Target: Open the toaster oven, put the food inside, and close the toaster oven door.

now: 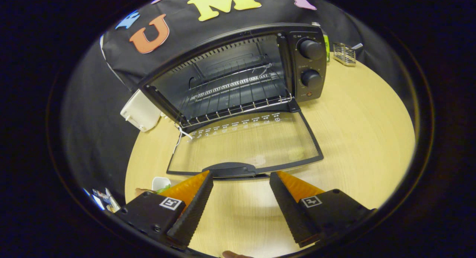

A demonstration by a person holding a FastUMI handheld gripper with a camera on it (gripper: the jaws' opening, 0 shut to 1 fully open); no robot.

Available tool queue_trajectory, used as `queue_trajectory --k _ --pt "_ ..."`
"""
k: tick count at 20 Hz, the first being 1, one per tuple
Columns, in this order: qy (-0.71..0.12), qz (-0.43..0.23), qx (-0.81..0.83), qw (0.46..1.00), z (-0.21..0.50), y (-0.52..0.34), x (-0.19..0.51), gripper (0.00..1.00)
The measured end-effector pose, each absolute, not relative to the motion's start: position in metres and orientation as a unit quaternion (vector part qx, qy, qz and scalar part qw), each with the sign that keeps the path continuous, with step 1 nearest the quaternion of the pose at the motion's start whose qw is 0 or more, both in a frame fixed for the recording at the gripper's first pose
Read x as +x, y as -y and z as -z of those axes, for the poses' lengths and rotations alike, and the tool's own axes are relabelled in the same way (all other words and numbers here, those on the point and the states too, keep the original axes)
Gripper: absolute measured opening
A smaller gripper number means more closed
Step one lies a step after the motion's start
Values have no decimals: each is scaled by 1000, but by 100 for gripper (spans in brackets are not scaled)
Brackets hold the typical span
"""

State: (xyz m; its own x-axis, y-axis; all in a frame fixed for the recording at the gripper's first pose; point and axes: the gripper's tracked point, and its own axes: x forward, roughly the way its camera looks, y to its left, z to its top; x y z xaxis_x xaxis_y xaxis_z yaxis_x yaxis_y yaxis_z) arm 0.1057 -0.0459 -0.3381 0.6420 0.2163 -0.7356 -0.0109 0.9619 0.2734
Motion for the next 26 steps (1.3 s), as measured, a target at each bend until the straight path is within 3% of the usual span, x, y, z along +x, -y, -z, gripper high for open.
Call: queue_trajectory --k 10,18,22,24,26 --pt "-469 -214 129 847 295 -29 52 97" --pt "-518 -279 137 797 301 -55 26 78" --pt "-535 -286 127 784 305 -64 18 66" --pt "-542 -282 118 783 309 -67 16 65" --pt "-535 -267 115 793 312 -67 23 56"
